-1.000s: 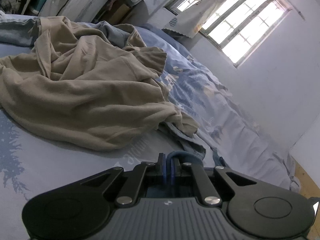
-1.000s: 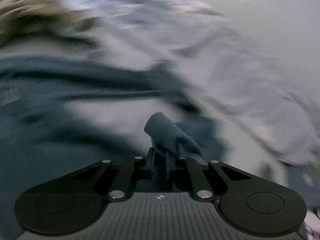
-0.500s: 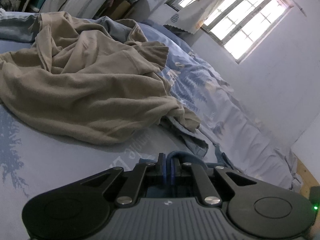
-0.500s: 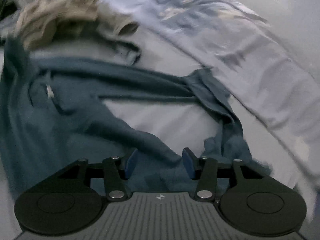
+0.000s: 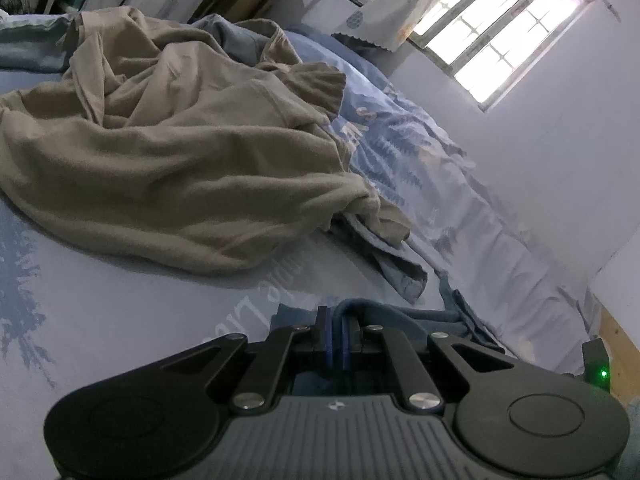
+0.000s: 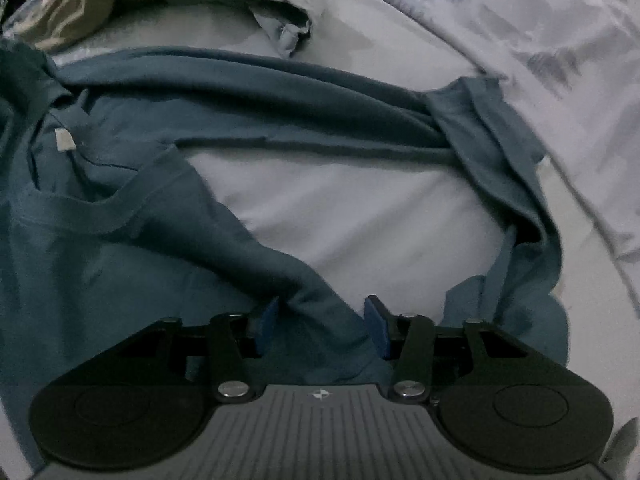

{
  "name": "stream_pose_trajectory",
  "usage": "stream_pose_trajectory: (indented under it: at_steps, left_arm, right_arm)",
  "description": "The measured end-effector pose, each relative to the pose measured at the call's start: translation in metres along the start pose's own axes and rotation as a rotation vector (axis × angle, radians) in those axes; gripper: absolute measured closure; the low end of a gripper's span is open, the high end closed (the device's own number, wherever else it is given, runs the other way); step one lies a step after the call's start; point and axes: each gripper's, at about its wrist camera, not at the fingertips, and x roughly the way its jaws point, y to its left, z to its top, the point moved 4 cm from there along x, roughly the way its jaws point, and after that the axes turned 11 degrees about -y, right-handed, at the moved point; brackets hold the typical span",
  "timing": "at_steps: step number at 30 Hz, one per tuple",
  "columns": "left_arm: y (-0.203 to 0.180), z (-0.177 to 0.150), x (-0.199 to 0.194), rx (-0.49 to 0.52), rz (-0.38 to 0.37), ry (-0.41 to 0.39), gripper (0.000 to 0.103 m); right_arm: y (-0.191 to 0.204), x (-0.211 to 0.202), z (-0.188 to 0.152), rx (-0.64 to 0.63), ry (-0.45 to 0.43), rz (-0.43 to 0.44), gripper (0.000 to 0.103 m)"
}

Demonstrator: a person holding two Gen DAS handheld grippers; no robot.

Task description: Fold clothes

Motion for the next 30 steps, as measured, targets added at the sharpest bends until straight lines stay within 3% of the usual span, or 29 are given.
stream_pose_trajectory:
  at_steps: [3, 5, 8, 12, 14, 17, 22, 28, 30]
  left_arm:
    - [-0.001, -0.001, 0.000, 0.003, 0.001, 0.000, 0.100]
    - [-0.002, -0.001, 0.000, 0.007, 0.002, -0.004, 0.100]
    - [-0.003, -0.001, -0.001, 0.012, 0.002, -0.007, 0.100]
    - [-0.003, -0.001, -0.002, 0.025, 0.004, -0.005, 0.100]
    - [-0.003, 0.000, -0.003, 0.028, 0.003, -0.008, 0.100]
    - [-0.003, 0.000, -0.004, 0.036, 0.000, -0.007, 0.100]
    - [0.002, -0.003, -0.002, 0.043, 0.025, 0.008, 0.100]
    - [0.005, -0.006, 0.000, 0.051, 0.043, 0.017, 0.100]
    - [0.005, -0.007, 0.001, 0.051, 0.047, 0.020, 0.100]
  right_arm:
    - [0.011, -0.002, 0.000, -0.031, -0.006, -0.002, 0.082]
    - [0.025, -0.004, 0.002, -0.080, -0.010, -0.051, 0.093]
    - [0.055, -0.012, 0.002, -0.191, -0.050, -0.198, 0.095]
    - [0.097, -0.051, -0.005, -0.272, -0.223, -0.423, 0.095]
    - [0.118, -0.075, -0.012, -0.259, -0.299, -0.459, 0.095]
    - [0.155, -0.105, -0.030, -0.251, -0.342, -0.453, 0.095]
    - [0.208, -0.124, -0.067, -0.248, -0.272, -0.352, 0.095]
    - [0.234, -0.142, -0.080, -0.278, -0.204, -0.283, 0.093]
    - [0.237, -0.151, -0.077, -0.295, -0.203, -0.277, 0.083]
